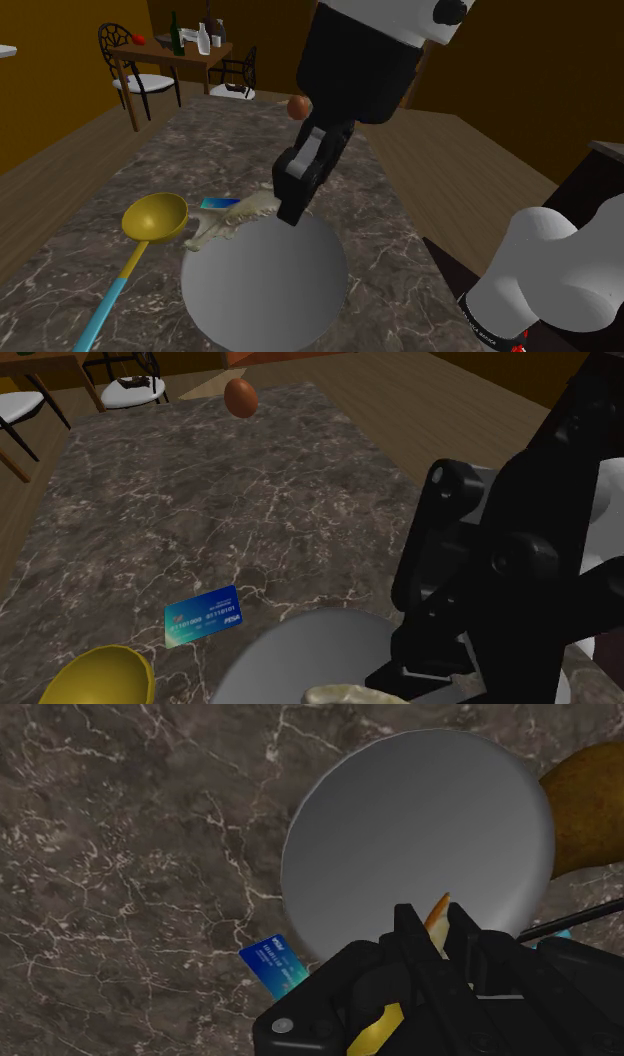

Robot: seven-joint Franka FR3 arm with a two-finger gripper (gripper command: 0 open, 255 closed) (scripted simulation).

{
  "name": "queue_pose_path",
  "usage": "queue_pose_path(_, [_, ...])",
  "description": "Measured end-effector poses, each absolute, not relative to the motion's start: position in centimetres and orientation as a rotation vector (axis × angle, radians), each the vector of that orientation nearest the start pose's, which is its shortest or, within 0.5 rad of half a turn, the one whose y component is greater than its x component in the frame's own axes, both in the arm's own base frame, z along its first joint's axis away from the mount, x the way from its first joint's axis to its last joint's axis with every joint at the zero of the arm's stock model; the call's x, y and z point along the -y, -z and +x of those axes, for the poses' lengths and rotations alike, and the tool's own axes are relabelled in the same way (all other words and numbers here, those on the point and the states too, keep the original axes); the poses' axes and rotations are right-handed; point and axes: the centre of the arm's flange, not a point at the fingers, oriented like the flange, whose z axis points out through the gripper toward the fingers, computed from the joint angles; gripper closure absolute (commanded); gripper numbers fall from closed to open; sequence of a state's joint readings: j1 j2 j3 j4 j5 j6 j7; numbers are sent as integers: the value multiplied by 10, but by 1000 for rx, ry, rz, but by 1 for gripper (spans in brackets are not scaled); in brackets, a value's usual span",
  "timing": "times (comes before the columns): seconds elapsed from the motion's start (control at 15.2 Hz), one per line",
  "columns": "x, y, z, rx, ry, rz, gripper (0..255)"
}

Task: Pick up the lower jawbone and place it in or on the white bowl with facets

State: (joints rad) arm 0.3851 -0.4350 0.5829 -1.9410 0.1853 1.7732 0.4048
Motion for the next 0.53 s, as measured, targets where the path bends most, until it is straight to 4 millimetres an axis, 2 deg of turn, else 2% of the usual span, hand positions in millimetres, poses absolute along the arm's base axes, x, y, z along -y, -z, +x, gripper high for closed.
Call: queue_pose_path(0.53, [-416, -600, 201, 787, 288, -2938, 255])
